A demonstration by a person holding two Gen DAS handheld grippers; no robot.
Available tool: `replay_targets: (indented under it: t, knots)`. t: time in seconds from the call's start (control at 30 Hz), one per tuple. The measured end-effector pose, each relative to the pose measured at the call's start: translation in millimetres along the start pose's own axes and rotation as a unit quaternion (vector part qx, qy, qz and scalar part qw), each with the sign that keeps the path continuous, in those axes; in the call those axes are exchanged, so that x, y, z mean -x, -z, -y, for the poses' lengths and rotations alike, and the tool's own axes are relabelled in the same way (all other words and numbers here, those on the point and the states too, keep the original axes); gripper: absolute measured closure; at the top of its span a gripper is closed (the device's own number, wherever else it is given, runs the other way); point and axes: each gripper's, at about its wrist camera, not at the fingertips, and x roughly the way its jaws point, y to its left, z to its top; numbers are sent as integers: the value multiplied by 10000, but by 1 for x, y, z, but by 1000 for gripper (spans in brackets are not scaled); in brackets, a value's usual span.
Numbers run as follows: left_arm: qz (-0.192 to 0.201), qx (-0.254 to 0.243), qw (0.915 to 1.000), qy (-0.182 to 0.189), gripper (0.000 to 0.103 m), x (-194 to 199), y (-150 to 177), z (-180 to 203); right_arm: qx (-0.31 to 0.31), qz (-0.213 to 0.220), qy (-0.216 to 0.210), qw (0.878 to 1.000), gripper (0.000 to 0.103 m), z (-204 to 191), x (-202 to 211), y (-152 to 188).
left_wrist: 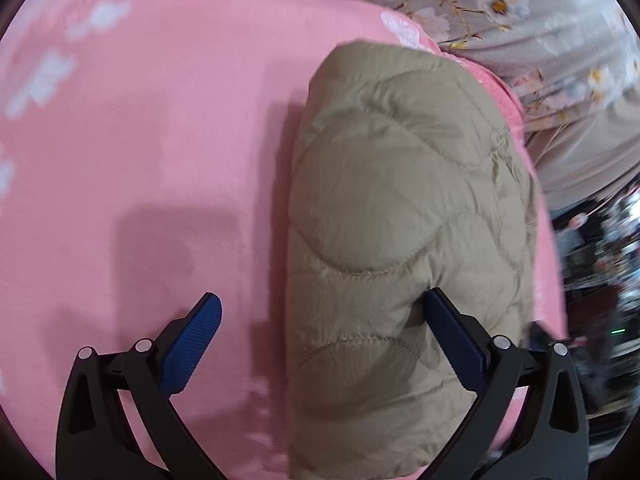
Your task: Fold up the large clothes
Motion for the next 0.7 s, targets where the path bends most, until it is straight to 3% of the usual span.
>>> replay_targets:
  t: [0.1,0.23,0.33,0.47,0.53,0.6,0.7]
  knots:
    - [-272,199,9976,604,5,-14,-1,-9,-282,-465,-818,9952,22,9,-26,6]
    - [-557,173,9917,1147,5,-31,-1,-7,14,-503,-993,9938,21,-11,-41,9]
    - [-667,125,9895,1276,5,-40,3,3,-142,-695,-1469,9866,20,-21,-57,13]
    - [-634,-38,9914,1144,5,-43,3,14,-103,-677,-1639,9841,20,-32,-71,11]
    - [-562,-173,9921,1110,5,-41,2,17,-60,-680,-1687,9833,26,-38,-76,9]
    - [-369,-335,9937,1006,7,-34,2,19,-37,-651,-1747,9825,48,-44,-78,8]
    - [-5,-647,9939,889,24,-14,-6,19,256,-405,-1697,9843,68,-67,-72,4]
